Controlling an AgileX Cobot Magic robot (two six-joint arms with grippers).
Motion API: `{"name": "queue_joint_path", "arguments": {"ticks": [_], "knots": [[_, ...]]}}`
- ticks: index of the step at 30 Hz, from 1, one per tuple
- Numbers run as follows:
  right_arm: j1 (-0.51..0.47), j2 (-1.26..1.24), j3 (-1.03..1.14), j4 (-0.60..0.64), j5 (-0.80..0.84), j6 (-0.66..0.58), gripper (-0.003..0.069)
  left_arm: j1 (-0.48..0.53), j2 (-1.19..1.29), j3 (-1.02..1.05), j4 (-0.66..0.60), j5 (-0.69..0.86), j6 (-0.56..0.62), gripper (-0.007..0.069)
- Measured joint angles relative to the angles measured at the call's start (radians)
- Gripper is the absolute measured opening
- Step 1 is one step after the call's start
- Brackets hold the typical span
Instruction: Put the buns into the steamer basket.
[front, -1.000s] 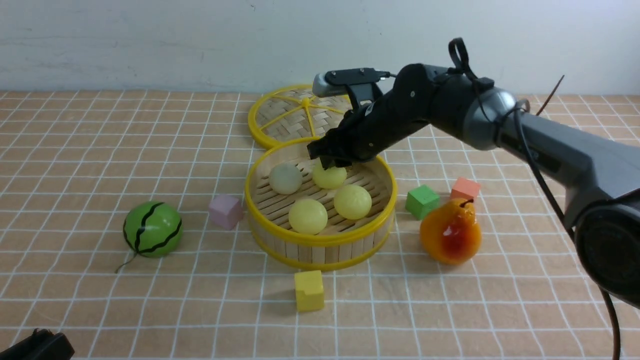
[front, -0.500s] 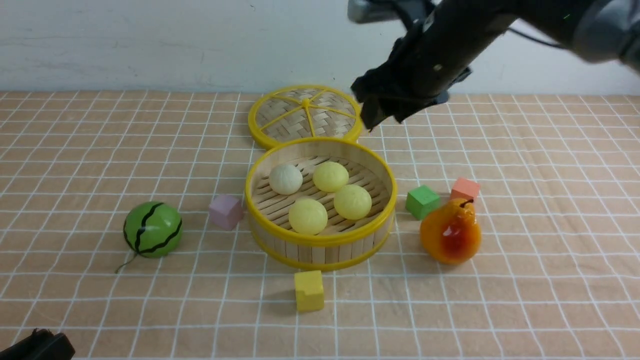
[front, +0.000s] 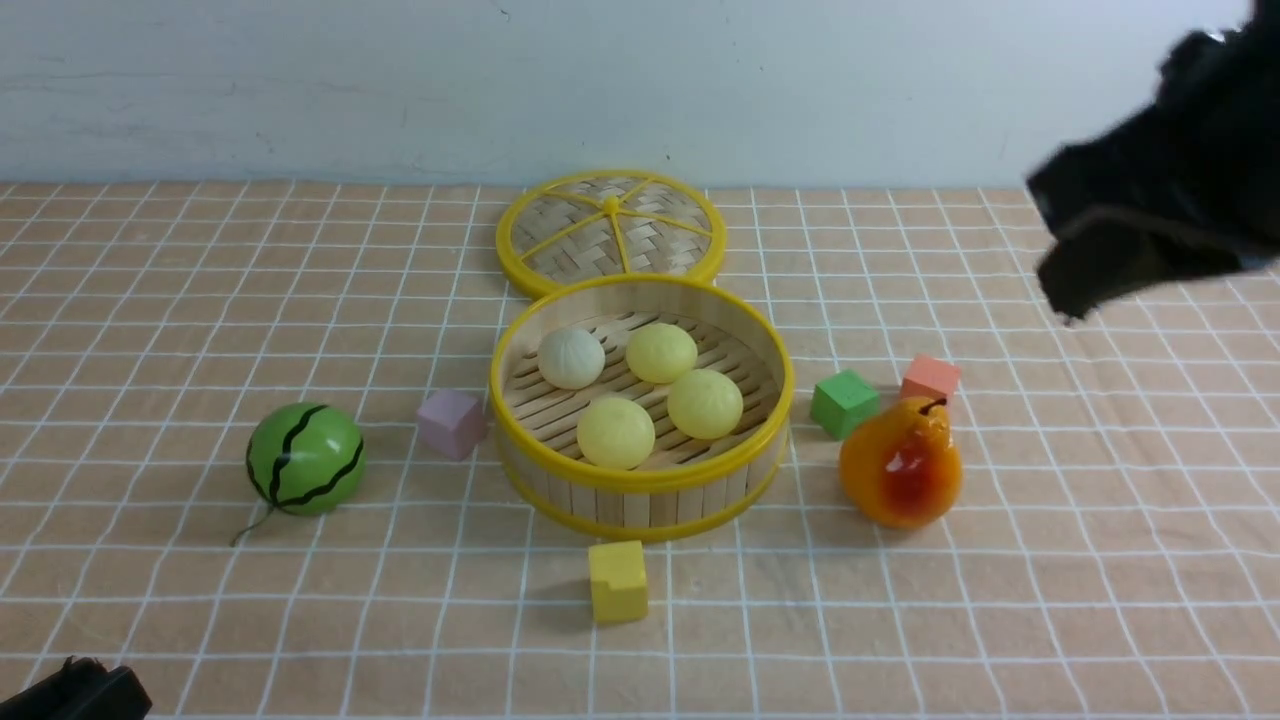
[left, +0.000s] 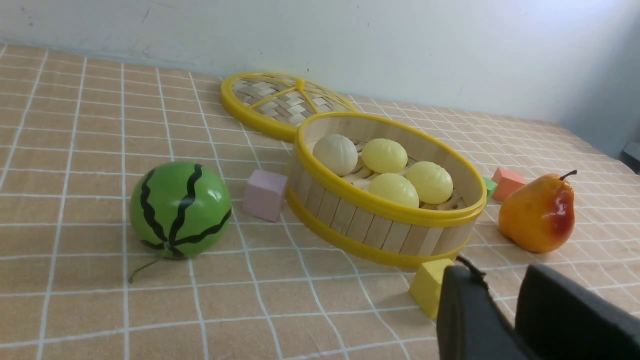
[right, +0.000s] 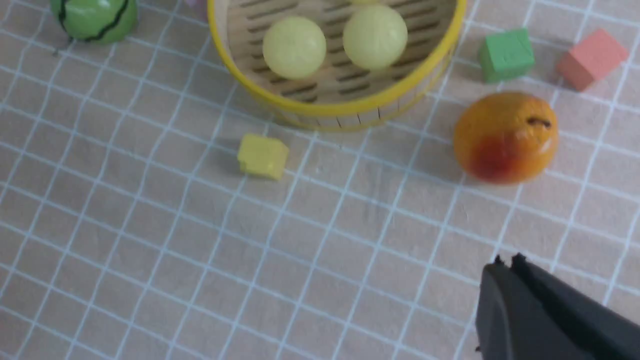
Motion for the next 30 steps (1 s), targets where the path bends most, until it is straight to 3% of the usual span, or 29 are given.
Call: {"name": "queue_joint_path", "arguments": {"ticks": [6,15,19,24,30], "knots": [[0.0,-0.3,0.228,0.004,0.01,0.003,-0.0013,0.0,0.0,0.0,0.0,0.0,0.0,0.016],[-0.003,-0.586,0.295,-0.035,0.01,0.003,-0.001,0.0,0.0,0.0,0.0,0.0,0.0,0.0165],[-0.077,-0.712,0.425,-0.05,-0.033,-0.025,-0.001,0.0,0.0,0.0,0.0,0.0,0.0,0.0166],[-0.258,-0.962,0.879,-0.063,-0.46,-0.126,-0.001,0.0,0.0,0.0,0.0,0.0,0.0,0.0174],[-0.328,-1.179,1.311,-0.105,-0.805,-0.134,-0.001,0.0,0.0,0.0,0.0,0.0,0.0,0.0176]]}}
